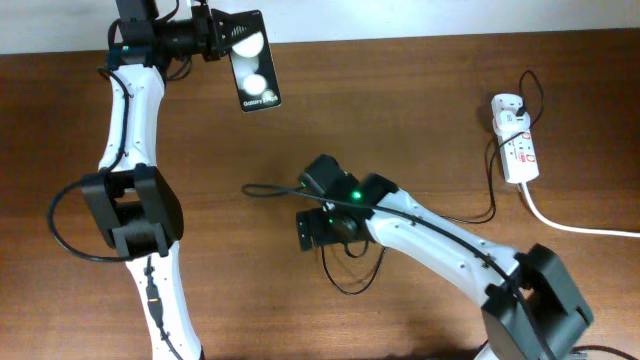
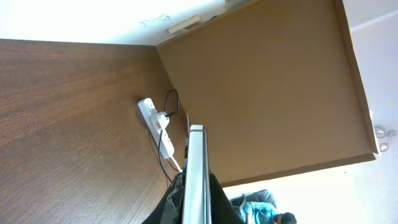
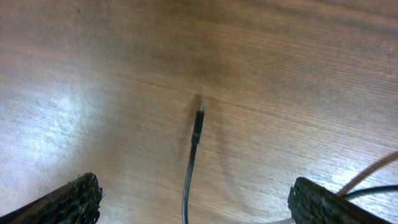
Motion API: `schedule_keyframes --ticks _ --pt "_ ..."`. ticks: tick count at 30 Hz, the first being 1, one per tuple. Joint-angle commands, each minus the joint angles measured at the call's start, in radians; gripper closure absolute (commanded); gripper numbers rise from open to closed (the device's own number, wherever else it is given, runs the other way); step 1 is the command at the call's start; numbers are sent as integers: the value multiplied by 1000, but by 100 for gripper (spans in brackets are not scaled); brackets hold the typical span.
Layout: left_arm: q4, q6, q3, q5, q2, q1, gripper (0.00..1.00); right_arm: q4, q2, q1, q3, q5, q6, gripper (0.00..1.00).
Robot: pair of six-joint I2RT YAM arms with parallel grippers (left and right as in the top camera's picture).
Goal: Plug charger to phone and switch on socket
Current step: 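Lower the right gripper onto the cable's USB-C plug and grasp it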
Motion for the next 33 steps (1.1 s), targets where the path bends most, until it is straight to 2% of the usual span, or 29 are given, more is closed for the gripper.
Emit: schedule_keyframes --ticks 1,11,13,16,26,31,33 --pt "3 13 19 11 -19 9 100 -27 52 15 57 48 61 1" --pt "2 13 19 -10 -19 14 100 3 179 72 57 49 66 4" --pt "2 13 19 -10 -19 14 100 7 187 72 57 57 66 9" --pt "2 13 19 -10 -19 14 100 14 187 72 57 72 67 21" --pt "2 13 19 -10 -19 14 100 45 270 72 57 101 67 30" --pt "2 13 19 -10 -19 14 100 37 270 72 57 100 67 61" --pt "2 13 19 -10 -19 14 100 27 270 72 57 96 67 64"
